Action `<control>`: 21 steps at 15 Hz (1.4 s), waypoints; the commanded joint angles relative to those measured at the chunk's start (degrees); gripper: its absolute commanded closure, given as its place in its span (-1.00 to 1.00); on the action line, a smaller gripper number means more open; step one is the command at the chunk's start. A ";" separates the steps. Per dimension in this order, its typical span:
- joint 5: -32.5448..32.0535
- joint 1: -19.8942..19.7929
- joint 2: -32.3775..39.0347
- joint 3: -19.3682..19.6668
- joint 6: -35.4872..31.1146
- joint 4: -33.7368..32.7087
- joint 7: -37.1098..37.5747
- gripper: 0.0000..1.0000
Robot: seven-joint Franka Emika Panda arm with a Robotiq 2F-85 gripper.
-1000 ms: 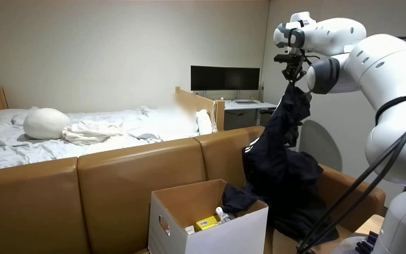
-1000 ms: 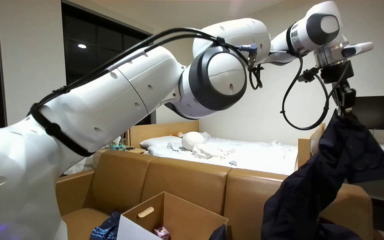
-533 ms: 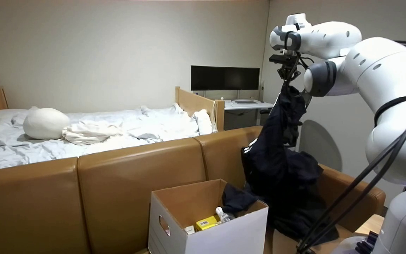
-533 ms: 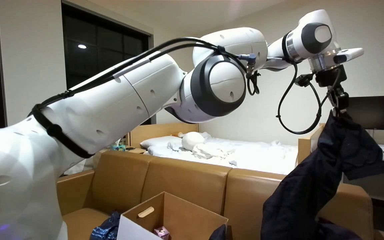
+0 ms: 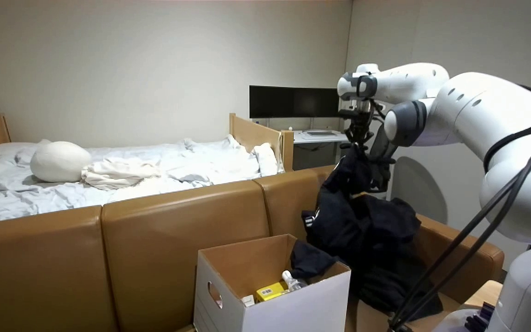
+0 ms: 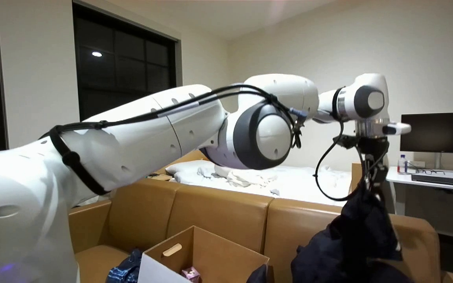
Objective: Pick up the black clothes from the box and put them on the couch.
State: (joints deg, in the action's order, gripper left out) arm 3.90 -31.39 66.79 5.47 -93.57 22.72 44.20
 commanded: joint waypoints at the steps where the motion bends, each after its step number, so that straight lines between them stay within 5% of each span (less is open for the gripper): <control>1: 3.47 -0.09 8.26 -3.03 2.18 -2.28 -4.68 0.98; 7: 4.85 -0.32 22.30 -4.18 8.19 -1.78 -10.96 0.98; 8: 4.50 -0.14 18.71 -3.89 5.51 8.35 -12.07 0.98; 9: 4.19 -0.06 20.41 -3.07 6.38 9.42 -10.99 0.98; 14: 6.31 -0.17 21.51 1.21 2.55 16.82 3.17 0.98; 19: 9.79 -1.59 21.13 2.16 0.82 14.80 15.08 0.98; 20: 10.19 -1.60 20.82 2.16 0.55 14.79 17.84 0.42; 21: 10.59 -1.68 20.50 2.03 0.55 14.81 20.75 0.39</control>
State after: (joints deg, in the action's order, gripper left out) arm 12.28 -32.48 87.27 7.24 -91.94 38.45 57.71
